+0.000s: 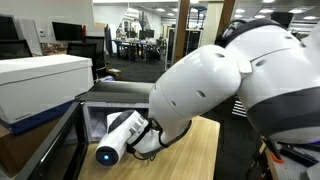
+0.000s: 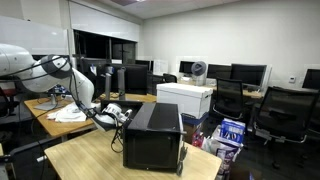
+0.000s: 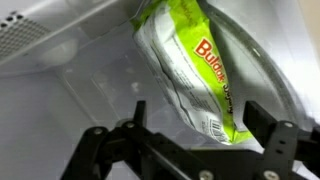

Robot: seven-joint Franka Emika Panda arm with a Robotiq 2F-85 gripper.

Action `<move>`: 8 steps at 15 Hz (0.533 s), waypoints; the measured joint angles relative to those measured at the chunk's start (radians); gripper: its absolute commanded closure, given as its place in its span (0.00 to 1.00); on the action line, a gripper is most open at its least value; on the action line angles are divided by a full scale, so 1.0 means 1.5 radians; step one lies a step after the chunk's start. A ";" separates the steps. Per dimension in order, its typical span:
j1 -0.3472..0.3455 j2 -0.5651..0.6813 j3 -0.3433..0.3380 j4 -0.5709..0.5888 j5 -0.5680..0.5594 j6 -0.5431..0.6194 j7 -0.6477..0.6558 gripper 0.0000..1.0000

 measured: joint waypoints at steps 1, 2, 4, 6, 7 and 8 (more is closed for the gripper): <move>-0.004 0.000 0.006 0.002 -0.005 -0.004 0.001 0.41; -0.010 0.000 0.013 0.005 -0.013 -0.006 0.002 0.49; -0.019 0.000 0.024 0.008 -0.030 -0.007 0.009 0.62; -0.027 0.000 0.033 0.010 -0.048 -0.008 0.024 0.76; -0.030 0.000 0.037 0.010 -0.054 -0.008 0.028 0.84; -0.033 0.000 0.041 0.011 -0.058 -0.008 0.031 0.89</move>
